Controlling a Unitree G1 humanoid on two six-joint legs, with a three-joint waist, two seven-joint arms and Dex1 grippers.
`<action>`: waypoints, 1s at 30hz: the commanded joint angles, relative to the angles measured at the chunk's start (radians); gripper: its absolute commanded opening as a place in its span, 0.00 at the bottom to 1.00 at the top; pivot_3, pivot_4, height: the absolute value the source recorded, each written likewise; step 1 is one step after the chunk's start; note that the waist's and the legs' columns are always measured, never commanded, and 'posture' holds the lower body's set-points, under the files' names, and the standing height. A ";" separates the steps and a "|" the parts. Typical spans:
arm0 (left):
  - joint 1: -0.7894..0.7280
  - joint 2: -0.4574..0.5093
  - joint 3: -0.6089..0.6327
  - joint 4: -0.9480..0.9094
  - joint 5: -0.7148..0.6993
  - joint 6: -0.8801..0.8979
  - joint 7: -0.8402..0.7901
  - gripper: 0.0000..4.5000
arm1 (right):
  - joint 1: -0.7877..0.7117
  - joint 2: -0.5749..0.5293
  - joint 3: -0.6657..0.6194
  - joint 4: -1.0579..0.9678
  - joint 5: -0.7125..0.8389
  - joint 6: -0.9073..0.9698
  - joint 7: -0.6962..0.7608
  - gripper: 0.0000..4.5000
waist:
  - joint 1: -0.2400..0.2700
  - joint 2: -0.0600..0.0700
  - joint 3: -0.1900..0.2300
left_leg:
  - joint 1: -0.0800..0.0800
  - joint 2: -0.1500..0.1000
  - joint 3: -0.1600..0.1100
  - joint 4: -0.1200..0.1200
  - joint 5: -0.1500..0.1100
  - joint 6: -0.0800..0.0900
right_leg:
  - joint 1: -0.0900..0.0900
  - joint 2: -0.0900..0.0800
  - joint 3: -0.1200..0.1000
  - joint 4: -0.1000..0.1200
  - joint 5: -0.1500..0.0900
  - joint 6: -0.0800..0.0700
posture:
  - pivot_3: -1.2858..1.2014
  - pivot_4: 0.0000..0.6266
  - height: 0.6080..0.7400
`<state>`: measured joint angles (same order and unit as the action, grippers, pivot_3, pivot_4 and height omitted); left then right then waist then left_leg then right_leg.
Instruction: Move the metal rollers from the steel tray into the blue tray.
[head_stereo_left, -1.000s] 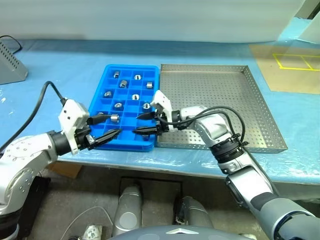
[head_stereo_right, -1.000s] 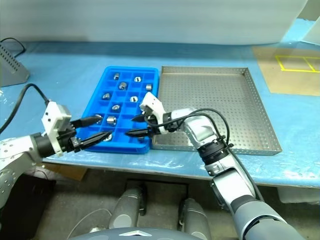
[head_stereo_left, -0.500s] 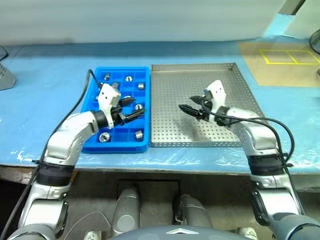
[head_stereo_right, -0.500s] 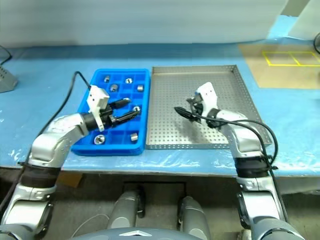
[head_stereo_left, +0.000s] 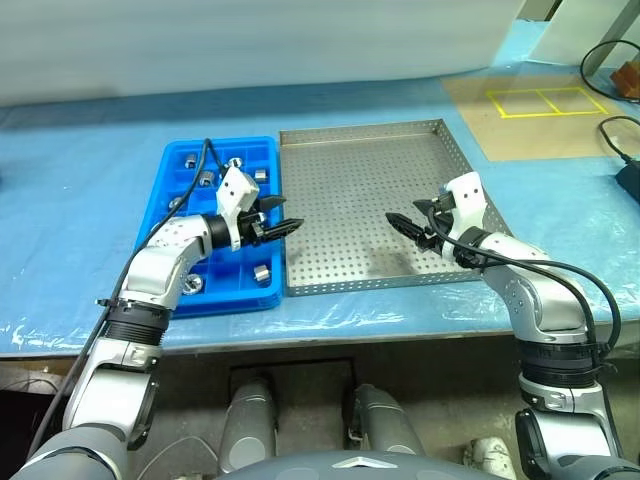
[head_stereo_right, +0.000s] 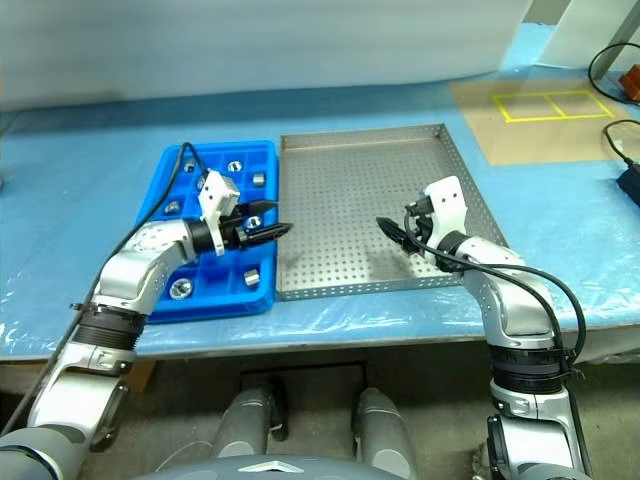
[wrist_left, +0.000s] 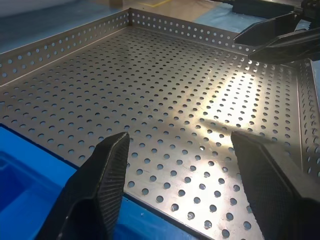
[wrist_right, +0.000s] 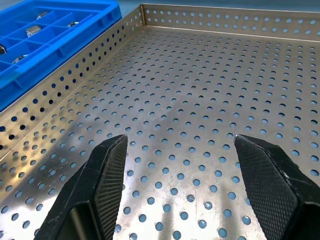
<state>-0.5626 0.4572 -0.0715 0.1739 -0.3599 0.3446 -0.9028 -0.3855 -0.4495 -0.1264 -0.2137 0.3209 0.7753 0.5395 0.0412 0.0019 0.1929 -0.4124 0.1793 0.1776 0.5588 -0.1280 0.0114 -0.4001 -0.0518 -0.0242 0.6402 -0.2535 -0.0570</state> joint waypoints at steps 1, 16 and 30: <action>0.007 0.012 0.036 -0.036 0.000 -0.018 0.007 0.76 | -0.023 -0.015 -0.009 -0.014 0.019 -0.011 0.004 0.77 | 0.000 0.000 0.000 | 0.000 0.000 0.000 0.002 -0.001 0.002 | 0.001 0.000 0.000 0.000 0.000 0.000 | 0.44 0.24 1.00; 0.015 0.008 0.055 -0.056 0.005 -0.012 0.037 0.76 | -0.050 0.004 0.032 0.013 0.015 -0.035 0.003 0.77 | 0.003 0.000 0.000 | 0.000 0.000 0.000 0.003 -0.002 0.003 | 0.002 -0.001 0.000 0.000 0.000 0.000 | 0.45 0.24 1.00; 0.002 0.002 0.056 -0.060 0.002 0.000 0.057 0.76 | -0.068 0.014 0.044 0.031 0.011 -0.051 -0.004 0.77 | 0.003 0.000 0.000 | 0.000 0.000 0.000 0.003 -0.002 0.003 | 0.002 -0.001 -0.001 0.000 0.000 0.000 | 0.45 0.24 1.00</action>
<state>-0.5501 0.4557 -0.0413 0.1520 -0.3510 0.3487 -0.8489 -0.4364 -0.4306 -0.0730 -0.1665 0.3232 0.7454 0.5387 0.0437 0.0020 0.1930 -0.4124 0.1791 0.1777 0.5621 -0.1298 0.0142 -0.3985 -0.0533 -0.0248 0.6405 -0.2535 -0.0570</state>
